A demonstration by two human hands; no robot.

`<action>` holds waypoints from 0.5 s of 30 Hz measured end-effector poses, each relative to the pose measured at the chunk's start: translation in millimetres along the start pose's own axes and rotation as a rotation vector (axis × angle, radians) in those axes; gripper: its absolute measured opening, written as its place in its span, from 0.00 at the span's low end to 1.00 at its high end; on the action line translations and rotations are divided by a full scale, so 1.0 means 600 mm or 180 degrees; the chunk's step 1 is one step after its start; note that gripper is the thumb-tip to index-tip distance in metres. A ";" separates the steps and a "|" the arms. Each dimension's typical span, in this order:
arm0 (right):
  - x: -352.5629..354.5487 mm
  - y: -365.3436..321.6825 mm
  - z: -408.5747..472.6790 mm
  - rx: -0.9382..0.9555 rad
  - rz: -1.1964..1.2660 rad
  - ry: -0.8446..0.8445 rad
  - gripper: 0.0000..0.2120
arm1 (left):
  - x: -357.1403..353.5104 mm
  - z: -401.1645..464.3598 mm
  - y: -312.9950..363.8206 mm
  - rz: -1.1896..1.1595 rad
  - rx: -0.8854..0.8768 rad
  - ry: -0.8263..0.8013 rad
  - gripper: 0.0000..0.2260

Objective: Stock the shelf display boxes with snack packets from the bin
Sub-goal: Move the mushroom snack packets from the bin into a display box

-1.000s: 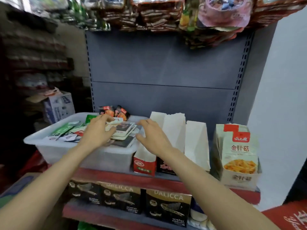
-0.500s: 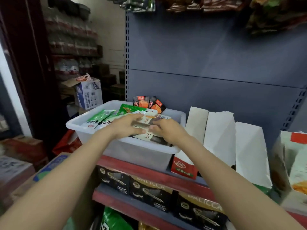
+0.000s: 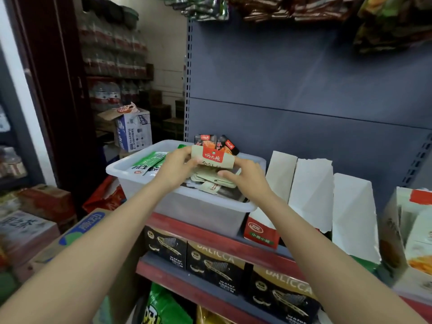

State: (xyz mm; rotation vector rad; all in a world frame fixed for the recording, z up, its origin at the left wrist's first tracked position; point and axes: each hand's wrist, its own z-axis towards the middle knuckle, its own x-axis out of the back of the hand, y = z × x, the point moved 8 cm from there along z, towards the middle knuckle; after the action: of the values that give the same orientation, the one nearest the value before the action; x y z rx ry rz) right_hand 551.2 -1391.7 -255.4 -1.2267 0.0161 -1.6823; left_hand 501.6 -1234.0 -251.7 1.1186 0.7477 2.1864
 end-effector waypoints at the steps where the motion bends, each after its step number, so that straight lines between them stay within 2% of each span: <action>1: 0.006 -0.004 -0.004 0.0043 0.0187 0.0095 0.13 | 0.005 -0.005 0.004 -0.0132 0.0021 0.0136 0.08; 6: 0.066 -0.025 -0.041 0.0054 0.1470 0.0816 0.10 | 0.016 -0.042 0.077 -0.0649 -0.0256 0.0729 0.05; 9: 0.102 -0.030 -0.066 0.0018 0.2122 0.1062 0.09 | -0.004 -0.057 0.132 -0.0965 -0.0473 0.0589 0.11; 15: 0.177 -0.002 -0.121 -0.0356 0.2220 0.1389 0.06 | -0.051 -0.079 0.215 -0.1029 -0.0474 0.0369 0.20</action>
State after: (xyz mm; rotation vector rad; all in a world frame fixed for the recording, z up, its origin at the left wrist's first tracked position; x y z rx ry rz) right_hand 501.3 -1503.1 -215.3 -0.7724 0.7288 -1.2944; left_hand 447.2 -1354.1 -201.7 0.7447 0.7442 2.0056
